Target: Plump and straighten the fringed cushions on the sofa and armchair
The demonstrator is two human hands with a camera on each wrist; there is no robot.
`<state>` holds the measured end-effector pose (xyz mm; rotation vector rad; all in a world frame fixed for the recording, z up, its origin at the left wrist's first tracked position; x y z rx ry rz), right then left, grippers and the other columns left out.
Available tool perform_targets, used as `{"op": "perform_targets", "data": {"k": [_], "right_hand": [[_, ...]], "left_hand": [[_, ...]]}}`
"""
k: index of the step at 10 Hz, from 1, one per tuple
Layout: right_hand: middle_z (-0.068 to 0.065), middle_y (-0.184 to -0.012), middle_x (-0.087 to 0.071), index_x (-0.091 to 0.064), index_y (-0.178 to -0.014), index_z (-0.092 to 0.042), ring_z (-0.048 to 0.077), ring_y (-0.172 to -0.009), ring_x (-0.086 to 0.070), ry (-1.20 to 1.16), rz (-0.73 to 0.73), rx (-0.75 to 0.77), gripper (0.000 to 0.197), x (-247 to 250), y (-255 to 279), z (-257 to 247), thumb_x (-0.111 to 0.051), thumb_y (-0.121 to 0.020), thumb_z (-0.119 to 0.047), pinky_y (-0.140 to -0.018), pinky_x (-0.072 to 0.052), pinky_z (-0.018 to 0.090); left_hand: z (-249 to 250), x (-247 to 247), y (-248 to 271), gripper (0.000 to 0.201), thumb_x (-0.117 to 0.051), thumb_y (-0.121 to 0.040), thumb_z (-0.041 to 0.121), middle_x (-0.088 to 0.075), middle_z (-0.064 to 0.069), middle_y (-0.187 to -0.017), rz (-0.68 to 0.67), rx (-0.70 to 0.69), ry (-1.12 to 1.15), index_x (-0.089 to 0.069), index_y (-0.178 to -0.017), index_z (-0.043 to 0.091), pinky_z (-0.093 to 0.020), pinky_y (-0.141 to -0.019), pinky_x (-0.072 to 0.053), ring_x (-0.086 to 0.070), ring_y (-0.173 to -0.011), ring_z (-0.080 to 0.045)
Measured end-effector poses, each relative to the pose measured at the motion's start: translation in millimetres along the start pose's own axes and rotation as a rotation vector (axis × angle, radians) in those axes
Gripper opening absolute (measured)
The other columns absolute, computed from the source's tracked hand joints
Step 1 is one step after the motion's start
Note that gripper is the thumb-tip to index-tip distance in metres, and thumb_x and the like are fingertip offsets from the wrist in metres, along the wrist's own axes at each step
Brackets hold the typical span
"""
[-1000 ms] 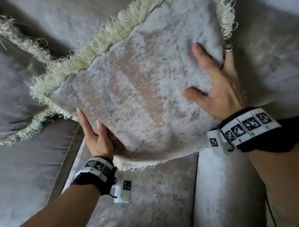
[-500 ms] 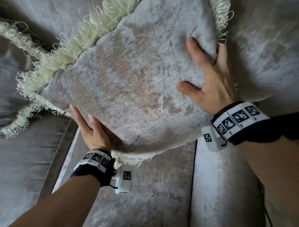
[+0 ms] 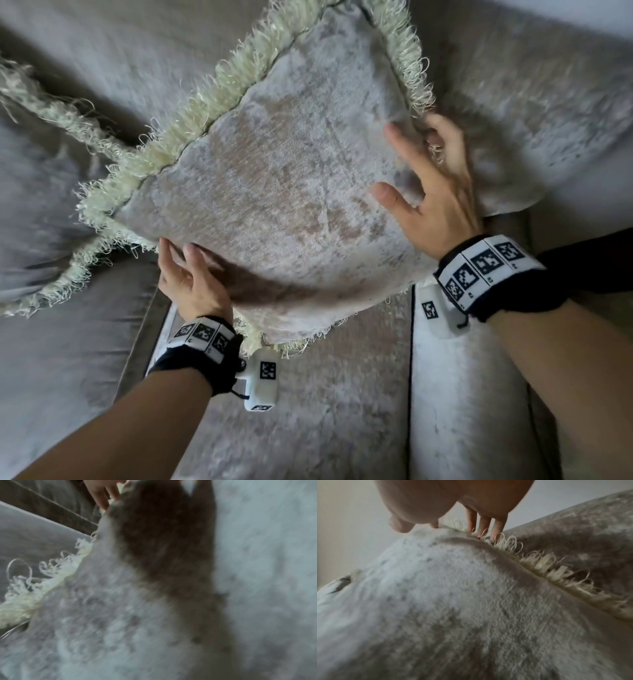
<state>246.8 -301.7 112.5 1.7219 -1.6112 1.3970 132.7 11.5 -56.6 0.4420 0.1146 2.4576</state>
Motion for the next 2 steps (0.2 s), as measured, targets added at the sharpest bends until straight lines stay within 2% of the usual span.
{"op": "perform_targets", "data": {"k": [1, 2], "right_hand": [[0.017, -0.139, -0.047, -0.059, -0.138, -0.020, 0.033, -0.122, -0.051, 0.001, -0.007, -0.066, 0.058, 20.3, 13.1, -8.2, -0.054, -0.094, -0.056, -0.104, -0.043, 0.050], [0.009, -0.137, -0.048, -0.058, -0.138, -0.021, 0.026, -0.118, -0.053, 0.061, -0.156, -0.160, 0.059, 35.1, 23.9, -14.7, -0.048, -0.094, -0.059, -0.103, -0.042, 0.052]], "left_hand": [[32.7, 17.4, -8.8, 0.052, -0.051, -0.095, 0.047, -0.056, -0.024, -0.136, 0.043, 0.039, -0.024, -0.057, -0.137, 0.017, -0.043, -0.104, -0.049, -0.060, -0.120, -0.036], [89.0, 29.4, -6.3, 0.044, -0.054, -0.091, 0.049, -0.061, -0.017, -0.130, -0.074, -0.007, -0.149, -0.063, -0.123, 0.021, -0.045, -0.099, -0.054, -0.065, -0.109, -0.028]]}}
Point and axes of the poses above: each hand's wrist, its own y-axis away from the middle knuckle, its own x-axis out of the back of the hand, z = x × y, the point moved 7 cm from there along -y, towards the middle knuckle
